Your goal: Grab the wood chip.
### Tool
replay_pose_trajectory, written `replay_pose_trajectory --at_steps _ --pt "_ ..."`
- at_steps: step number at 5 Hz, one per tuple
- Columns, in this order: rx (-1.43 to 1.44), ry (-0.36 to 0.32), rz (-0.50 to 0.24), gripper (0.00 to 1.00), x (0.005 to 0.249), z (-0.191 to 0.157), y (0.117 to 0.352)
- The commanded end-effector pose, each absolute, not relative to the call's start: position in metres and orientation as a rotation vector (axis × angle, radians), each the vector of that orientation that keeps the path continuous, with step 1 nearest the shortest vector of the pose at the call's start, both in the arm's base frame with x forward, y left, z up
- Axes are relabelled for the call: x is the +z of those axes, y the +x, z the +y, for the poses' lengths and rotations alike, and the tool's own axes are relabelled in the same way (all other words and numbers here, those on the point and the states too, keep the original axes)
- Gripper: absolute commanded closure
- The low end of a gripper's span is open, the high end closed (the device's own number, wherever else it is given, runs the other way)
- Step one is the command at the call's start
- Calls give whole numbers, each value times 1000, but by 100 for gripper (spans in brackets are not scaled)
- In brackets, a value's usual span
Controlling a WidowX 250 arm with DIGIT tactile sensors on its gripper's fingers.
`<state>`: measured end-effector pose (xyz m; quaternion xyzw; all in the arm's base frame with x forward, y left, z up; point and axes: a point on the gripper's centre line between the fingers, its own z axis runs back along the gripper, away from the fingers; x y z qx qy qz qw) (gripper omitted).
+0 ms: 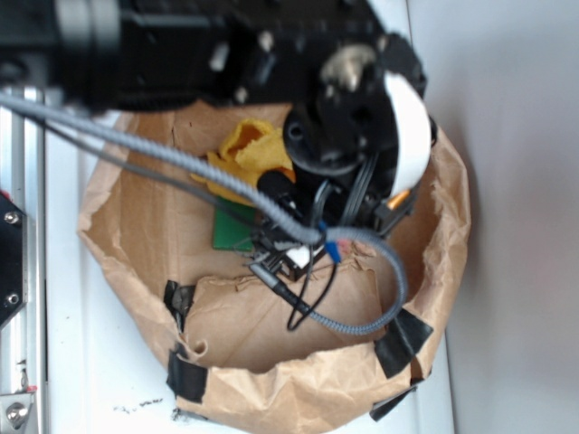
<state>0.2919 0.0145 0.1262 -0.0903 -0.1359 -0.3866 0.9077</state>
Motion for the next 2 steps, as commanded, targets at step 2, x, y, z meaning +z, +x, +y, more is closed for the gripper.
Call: replay_pose_trajectory --at_steps 2 --pt "-743 -60 -358 100 162 23 296"
